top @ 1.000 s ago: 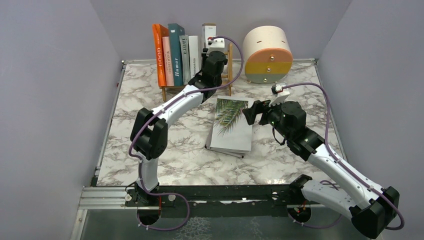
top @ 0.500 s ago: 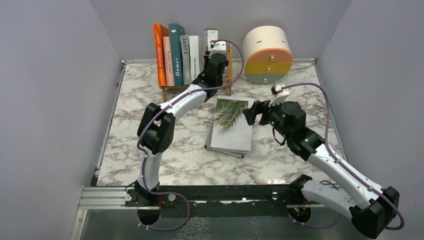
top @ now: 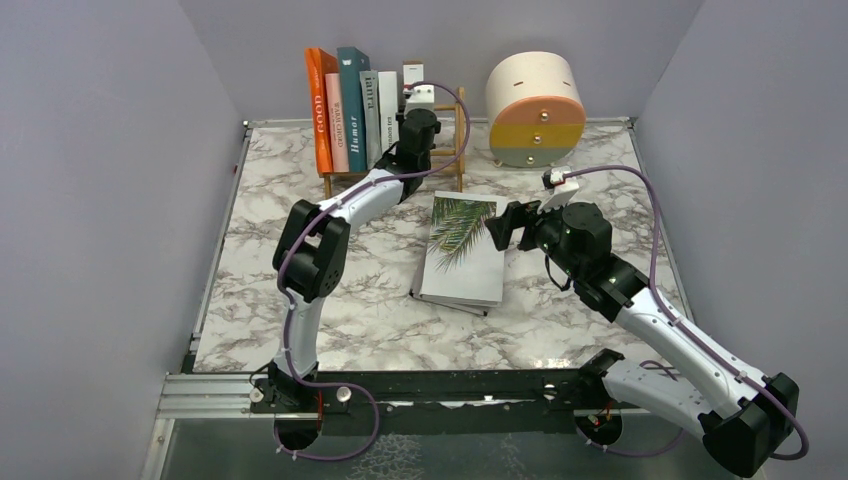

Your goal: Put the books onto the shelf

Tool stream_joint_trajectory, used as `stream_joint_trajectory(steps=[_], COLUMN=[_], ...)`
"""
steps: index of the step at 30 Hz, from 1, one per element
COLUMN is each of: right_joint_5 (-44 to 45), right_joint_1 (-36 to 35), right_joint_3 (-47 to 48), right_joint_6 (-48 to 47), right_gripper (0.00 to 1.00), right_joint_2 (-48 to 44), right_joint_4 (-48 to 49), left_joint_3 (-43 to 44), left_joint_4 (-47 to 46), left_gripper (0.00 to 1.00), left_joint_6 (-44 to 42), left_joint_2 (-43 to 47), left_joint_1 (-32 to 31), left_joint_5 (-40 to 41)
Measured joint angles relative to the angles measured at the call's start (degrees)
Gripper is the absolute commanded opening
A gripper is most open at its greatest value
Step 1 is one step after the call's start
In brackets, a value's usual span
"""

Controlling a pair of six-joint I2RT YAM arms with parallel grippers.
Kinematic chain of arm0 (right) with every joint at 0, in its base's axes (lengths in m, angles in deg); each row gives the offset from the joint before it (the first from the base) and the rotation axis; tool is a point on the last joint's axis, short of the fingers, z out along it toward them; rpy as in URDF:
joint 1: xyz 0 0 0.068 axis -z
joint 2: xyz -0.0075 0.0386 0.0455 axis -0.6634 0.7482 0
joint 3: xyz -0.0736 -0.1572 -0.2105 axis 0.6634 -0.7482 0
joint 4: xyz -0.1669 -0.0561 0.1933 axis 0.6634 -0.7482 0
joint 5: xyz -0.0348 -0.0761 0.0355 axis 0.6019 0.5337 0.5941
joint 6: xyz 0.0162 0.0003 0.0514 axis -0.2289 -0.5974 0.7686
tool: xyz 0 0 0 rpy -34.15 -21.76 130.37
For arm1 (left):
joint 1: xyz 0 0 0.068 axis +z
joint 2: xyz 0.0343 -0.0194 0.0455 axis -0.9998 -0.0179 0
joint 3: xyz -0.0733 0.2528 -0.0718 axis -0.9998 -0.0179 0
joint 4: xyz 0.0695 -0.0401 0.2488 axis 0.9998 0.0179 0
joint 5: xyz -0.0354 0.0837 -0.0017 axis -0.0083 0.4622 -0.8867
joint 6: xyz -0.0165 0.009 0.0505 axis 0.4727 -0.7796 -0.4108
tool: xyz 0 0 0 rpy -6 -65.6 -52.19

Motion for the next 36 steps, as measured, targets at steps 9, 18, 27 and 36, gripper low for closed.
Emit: stream_joint_trajectory(steps=[9, 18, 27, 36], right_joint_5=[0.0, 0.0, 0.0, 0.0], right_joint_1=[0.0, 0.0, 0.0, 0.0], right_joint_3=[0.0, 0.0, 0.0, 0.0], right_joint_6=[0.0, 0.0, 0.0, 0.0], right_gripper=[0.89, 0.89, 0.89, 0.89], right_joint_2=[0.0, 0.3, 0.7, 1.0], right_joint_4=[0.0, 0.0, 0.0, 0.0], left_joint_3=[-0.9, -0.9, -0.9, -0.9], left_joint_4=[-0.1, 0.0, 2.2, 2.6], left_gripper=[0.0, 0.0, 0.1, 0.52], left_joint_6=[2.8, 4.5, 5.8, 6.5], left_joint_2=[-1.2, -1.9, -2.5, -2.5], left_joint_1=[1.7, 2.4, 2.4, 2.3], left_joint_5=[-4.0, -5.3, -5.6, -5.6])
